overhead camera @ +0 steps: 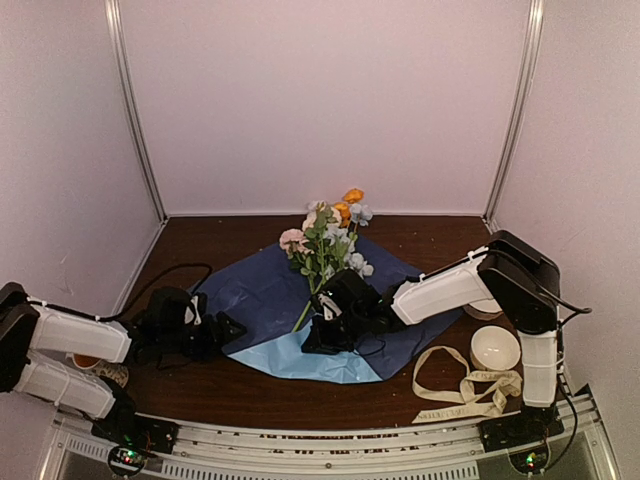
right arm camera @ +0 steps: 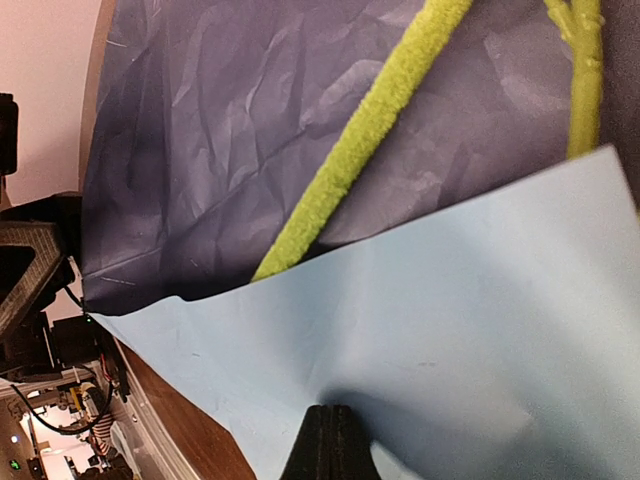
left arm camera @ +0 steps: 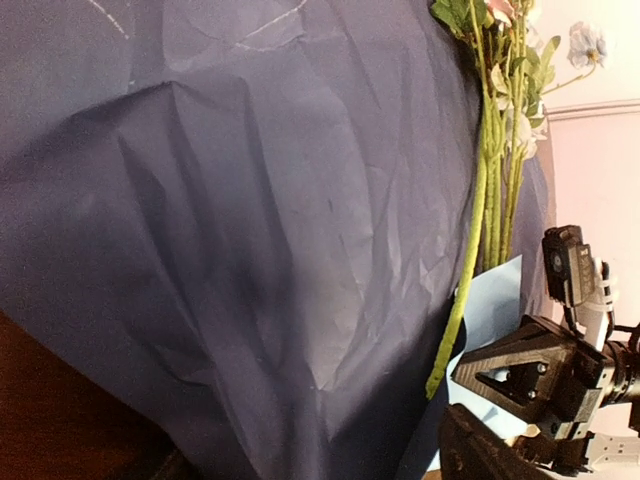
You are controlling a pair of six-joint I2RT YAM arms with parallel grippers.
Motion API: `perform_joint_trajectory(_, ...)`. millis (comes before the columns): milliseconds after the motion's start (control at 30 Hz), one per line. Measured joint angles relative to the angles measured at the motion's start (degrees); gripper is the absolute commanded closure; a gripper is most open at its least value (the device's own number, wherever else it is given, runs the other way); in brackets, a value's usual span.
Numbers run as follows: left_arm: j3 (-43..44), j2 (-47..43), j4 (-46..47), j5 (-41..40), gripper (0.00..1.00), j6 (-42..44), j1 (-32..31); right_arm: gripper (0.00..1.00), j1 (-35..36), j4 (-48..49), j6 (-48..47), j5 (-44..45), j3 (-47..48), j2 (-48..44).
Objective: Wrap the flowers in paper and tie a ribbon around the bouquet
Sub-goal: Pick up the one-fourth-folded wrapping paper from the center of the board, then fold the one-fourth-folded wrapping paper at the center of the board.
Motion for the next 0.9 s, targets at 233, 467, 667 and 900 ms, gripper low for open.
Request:
perform_joint_trajectory(233, 0.15, 1.49, -1.51, -0.85, 0.78, -1.25, 0.13, 1.0, 0.0, -0.22, -0.04, -0.02, 0.09, 0.0)
perform_joint_trajectory(467, 7.02, 0.42, -13.6, -4.13, 1.0, 3.91, -0.33, 1.0, 0.0, -1.55, -0.63, 0.15, 0.79, 0.0)
perform_joint_trajectory(667, 19.1, 3.65, -20.65, -5.18, 1.0, 12.46, -5.14, 1.0, -0.02, -1.9, -0.87, 0.15, 0.94, 0.0)
perform_joint_trajectory(900, 36.81, 13.75, -29.75, -7.08, 1.0, 23.37, -14.03, 1.0, -0.66, -0.55, 0.2, -0.5, 0.26, -0.02)
